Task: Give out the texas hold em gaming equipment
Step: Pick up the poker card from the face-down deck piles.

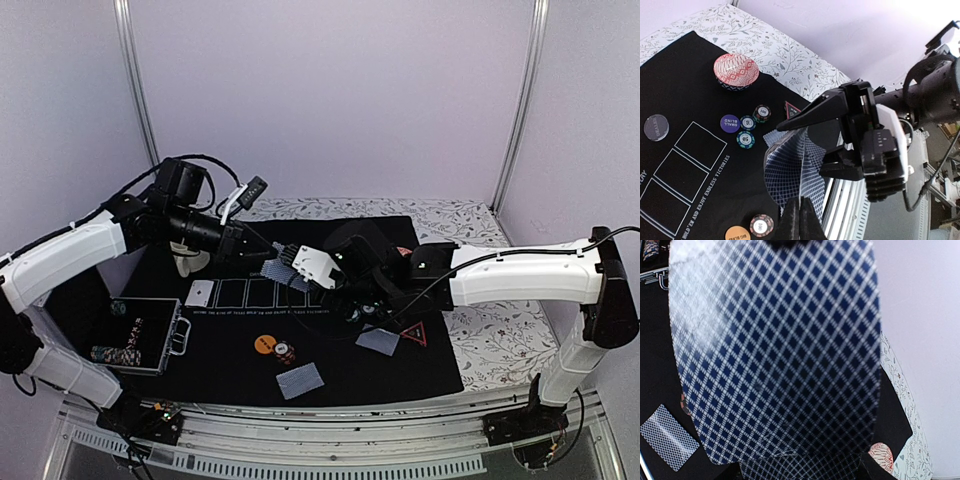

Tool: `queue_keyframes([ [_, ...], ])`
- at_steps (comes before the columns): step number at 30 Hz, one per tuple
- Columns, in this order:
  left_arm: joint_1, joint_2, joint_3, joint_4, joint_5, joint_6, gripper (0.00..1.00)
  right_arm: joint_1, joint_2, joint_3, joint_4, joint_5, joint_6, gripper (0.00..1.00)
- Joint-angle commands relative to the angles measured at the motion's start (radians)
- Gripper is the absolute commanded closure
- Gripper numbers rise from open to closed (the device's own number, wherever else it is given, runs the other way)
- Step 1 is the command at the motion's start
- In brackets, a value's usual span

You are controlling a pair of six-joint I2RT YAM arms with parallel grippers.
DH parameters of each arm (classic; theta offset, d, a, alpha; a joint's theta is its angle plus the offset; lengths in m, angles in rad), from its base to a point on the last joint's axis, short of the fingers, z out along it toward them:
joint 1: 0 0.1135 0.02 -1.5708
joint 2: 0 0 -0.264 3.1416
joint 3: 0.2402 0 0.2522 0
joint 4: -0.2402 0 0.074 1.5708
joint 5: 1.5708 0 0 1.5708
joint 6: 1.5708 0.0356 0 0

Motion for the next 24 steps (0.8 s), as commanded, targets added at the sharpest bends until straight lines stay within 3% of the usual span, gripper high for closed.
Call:
queue_keyframes([
  [1,0.022,-0.038,0.047,0.011,0.041,0.000,1.00,-0.010,-0.034,-0.008,0.006,-0.005,0.020,0.48],
  [10,0.052,-0.056,0.068,0.016,0.052,-0.008,1.00,-0.011,-0.045,-0.023,0.006,-0.010,0.029,0.48],
  [13,0.089,-0.065,0.104,-0.042,-0.014,0.038,1.00,-0.012,-0.049,-0.026,0.002,-0.014,0.029,0.48],
  [18,0.151,-0.080,0.153,-0.127,-0.282,0.120,1.00,-0.011,-0.049,-0.018,-0.031,-0.027,0.045,0.48],
  [24,0.155,-0.123,0.103,-0.112,-0.710,0.207,1.00,-0.012,-0.072,-0.036,-0.057,-0.061,0.058,0.48],
])
